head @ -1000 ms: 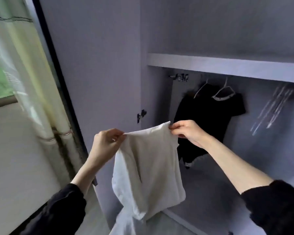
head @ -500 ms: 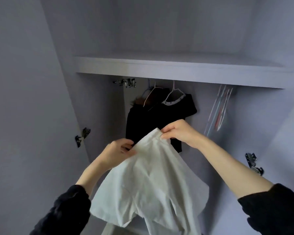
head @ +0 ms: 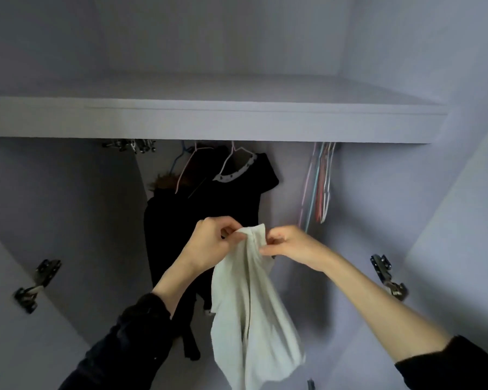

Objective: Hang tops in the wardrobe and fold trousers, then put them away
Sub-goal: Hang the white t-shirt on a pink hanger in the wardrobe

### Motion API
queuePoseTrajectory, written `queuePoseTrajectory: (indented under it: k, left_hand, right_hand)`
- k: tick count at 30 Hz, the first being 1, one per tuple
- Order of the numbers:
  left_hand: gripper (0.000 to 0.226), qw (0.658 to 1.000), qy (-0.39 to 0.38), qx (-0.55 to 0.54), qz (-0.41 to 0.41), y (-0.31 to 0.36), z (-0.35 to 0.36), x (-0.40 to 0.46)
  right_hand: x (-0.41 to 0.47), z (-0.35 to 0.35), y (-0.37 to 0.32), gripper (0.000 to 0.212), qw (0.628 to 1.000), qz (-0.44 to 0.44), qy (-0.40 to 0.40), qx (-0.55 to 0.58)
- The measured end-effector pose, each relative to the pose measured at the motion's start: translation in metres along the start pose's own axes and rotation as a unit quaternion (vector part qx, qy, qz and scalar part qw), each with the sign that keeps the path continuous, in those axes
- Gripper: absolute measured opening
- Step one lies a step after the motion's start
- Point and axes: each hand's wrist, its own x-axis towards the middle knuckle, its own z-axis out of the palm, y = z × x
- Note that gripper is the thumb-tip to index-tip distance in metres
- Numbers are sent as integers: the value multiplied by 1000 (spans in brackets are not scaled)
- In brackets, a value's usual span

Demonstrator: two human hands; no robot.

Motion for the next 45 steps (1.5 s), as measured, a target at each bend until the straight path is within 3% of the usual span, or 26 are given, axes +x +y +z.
queuePoseTrajectory:
  k: [6,9,12,14,16,19,23,28,32,34,37,40,41,44,45]
  left_hand:
    - [13,998,-19,-48,34,-16,-31,15]
    - [13,999,6,-5,37,-28,-47,22]
    - [10,983,95,143,-60,-53,-54,22]
    - [17,965,127,183,-140,-69,-53,15]
    - [17,964,108,170,-175,-80,-44,4]
    - [6,976,1,137,-172,-86,-22,-14]
    - [34,977,-79,110,-166,-90,1,-38]
    - [48,980,-46,72,-180,-81,28,-47]
    - [27,987,29,46,-154,-73,31,-37]
    - [24,990,23,13,-137,-69,25,-31]
    - [23,994,1,-21,-106,-62,11,-20]
    - [18,995,-38,-45,-79,-51,3,-9]
    - [17,995,-51,-49,-67,-48,1,-5]
    - [16,995,-76,-47,-33,-39,-4,4]
    - [18,996,-77,-43,-29,-40,-7,5]
  right_hand:
    - [18,15,10,9,994,66,-70,-53]
    - [25,36,8,15,993,57,-67,-78]
    - [34,49,3,12,997,73,-30,1]
    - [39,52,-2,7,993,108,-5,46]
    - [45,55,-7,13,984,150,0,100]
    - [52,61,-15,19,968,193,13,159]
    - [52,68,-19,16,971,204,54,109]
    - [53,72,-24,29,967,193,54,160]
    - [51,63,-31,9,974,140,80,159]
    - [47,54,-28,10,983,94,99,119]
    - [42,41,-12,13,987,40,139,-68]
    - [37,39,7,65,975,60,54,-206]
    - [38,41,13,63,971,67,32,-225]
    - [39,50,27,10,962,104,43,-249]
    - [39,51,31,9,955,115,68,-266]
